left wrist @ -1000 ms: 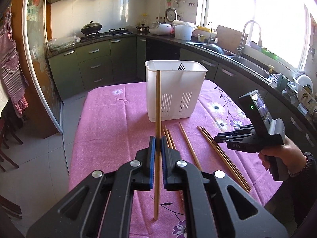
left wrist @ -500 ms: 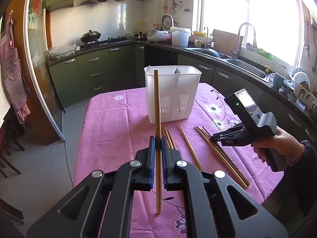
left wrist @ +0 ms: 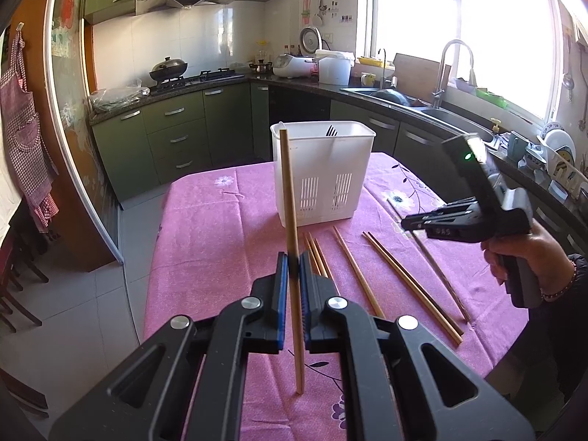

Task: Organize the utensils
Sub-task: 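Lift the chopstick with the left tool while the right tool grasps a chopstick pair, then carry both held chopsticks over the white basket and insert them upright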

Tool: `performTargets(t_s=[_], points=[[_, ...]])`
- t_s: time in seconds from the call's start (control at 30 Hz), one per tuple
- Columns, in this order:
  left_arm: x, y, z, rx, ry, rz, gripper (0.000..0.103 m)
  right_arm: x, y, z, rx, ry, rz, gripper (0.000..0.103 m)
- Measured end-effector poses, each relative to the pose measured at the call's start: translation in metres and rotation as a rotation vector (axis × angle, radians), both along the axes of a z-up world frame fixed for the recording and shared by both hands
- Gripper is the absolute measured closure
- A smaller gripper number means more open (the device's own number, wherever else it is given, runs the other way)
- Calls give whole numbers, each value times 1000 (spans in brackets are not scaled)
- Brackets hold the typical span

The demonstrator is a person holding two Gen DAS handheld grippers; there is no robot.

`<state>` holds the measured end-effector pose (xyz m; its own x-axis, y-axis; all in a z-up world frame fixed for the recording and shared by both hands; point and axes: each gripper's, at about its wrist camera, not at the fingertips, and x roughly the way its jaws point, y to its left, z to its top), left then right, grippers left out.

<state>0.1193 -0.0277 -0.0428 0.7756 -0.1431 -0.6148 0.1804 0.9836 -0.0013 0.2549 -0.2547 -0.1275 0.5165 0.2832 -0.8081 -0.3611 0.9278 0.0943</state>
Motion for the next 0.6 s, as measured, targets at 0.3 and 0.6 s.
performTargets(t_s=[0.3,0.6], points=[[-3,-2,0,9,-1,-4,96,-70,-29,70,78,-229,-21,97],[-15,0,5,2,2,-12,97,-153,-54,81,133,-334,-47,97]])
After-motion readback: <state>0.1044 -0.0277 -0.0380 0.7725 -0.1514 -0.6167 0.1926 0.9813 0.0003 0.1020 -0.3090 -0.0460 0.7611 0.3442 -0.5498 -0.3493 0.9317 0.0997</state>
